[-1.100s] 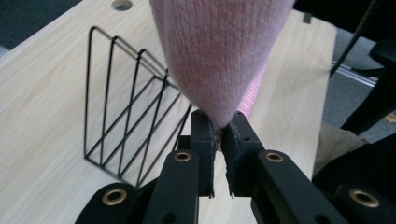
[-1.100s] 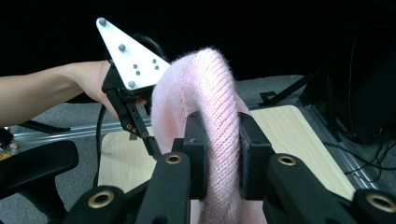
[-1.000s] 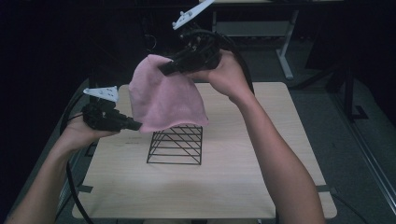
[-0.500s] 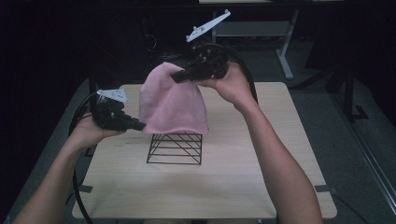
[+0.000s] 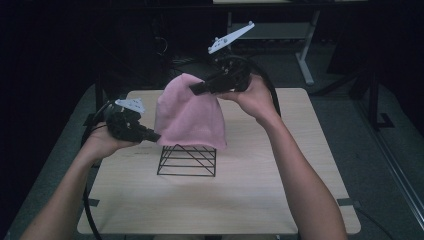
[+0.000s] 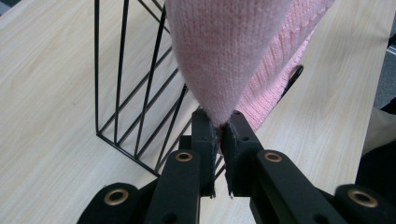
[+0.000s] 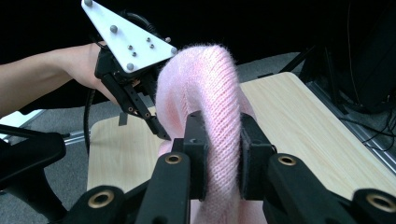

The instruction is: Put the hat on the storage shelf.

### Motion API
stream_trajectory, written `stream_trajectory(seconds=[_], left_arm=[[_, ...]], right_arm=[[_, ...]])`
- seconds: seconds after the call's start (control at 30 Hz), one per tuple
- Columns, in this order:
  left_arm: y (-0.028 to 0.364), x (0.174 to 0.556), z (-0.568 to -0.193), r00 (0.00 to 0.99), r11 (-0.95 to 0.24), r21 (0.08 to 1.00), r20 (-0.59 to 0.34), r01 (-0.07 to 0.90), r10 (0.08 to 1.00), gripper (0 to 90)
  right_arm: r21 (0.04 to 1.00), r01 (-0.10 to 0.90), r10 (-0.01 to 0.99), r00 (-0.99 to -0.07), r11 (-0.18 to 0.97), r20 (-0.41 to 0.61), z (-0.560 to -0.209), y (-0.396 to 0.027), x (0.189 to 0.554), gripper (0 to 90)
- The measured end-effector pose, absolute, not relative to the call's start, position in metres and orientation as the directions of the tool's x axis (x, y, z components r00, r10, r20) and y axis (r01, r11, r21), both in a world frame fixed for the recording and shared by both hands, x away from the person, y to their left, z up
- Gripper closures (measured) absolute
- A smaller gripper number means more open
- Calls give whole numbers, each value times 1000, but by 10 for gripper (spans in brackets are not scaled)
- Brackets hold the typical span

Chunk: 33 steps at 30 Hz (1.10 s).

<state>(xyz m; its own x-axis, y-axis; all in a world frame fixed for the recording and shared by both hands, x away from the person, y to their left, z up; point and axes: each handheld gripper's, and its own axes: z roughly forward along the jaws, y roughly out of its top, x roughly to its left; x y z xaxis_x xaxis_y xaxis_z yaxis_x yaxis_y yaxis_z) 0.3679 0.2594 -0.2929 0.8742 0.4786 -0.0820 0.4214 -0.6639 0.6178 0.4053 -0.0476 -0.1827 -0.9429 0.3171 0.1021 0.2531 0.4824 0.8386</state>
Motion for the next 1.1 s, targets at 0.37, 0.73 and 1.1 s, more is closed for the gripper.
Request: stream_trajectory(seconds=[0.37, 0.73, 1.1], left_arm=[[269, 366, -304, 863, -654, 613, -94, 444, 497, 838], [278, 361, -323, 845, -649, 597, -96, 471, 526, 838], [277, 357, -343, 838, -675, 553, -81, 489, 540, 837]], right_arm=[[831, 263, 288, -949, 489, 131, -192, -38, 406, 758], [813, 249, 234, -962, 525, 144, -209, -22, 406, 744], [792, 272, 211, -960, 547, 184, -230, -17, 406, 732]])
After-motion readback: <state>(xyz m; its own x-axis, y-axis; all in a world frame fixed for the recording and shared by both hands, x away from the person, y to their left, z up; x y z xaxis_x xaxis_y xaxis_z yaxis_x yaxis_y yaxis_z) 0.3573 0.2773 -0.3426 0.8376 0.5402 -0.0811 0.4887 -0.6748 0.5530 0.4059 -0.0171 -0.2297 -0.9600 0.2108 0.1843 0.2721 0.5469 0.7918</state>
